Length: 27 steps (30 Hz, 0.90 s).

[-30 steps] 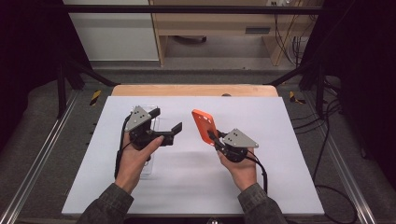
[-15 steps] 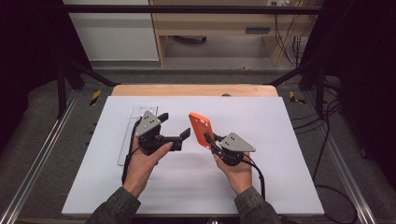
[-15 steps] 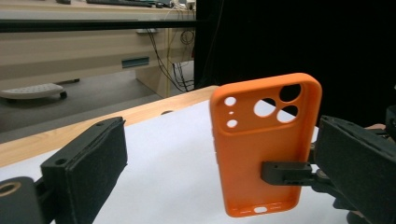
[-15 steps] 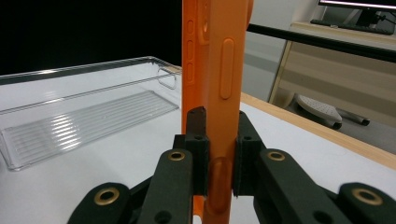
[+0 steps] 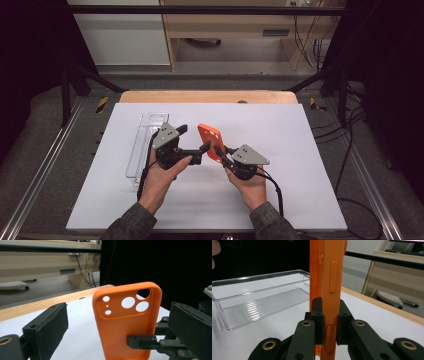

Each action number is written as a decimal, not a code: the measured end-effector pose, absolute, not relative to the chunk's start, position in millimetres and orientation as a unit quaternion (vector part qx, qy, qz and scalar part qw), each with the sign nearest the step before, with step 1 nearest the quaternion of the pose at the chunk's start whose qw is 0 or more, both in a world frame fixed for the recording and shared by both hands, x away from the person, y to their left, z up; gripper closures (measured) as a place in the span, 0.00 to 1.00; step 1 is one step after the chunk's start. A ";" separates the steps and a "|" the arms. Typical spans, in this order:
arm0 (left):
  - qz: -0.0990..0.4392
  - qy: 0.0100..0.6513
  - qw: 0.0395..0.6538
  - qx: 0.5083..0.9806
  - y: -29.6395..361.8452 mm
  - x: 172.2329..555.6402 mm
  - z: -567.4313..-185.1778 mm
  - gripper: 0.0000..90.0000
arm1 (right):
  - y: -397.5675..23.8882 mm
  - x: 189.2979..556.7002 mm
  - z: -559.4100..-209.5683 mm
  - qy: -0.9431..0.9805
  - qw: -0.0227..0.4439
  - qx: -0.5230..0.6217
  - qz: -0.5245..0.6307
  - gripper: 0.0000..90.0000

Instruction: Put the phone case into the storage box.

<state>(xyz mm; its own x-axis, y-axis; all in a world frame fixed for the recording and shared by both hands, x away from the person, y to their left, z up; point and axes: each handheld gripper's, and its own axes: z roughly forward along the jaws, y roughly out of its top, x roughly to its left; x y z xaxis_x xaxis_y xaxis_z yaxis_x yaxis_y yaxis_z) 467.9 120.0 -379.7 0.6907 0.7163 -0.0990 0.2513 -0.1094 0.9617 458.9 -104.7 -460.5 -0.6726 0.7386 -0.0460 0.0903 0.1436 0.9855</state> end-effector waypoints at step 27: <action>0.180 0.368 0.593 0.693 97.4 476.9 -395.3 0.05 | -90.0 453.1 -463.7 0.707 0.273 0.284 0.588 0.89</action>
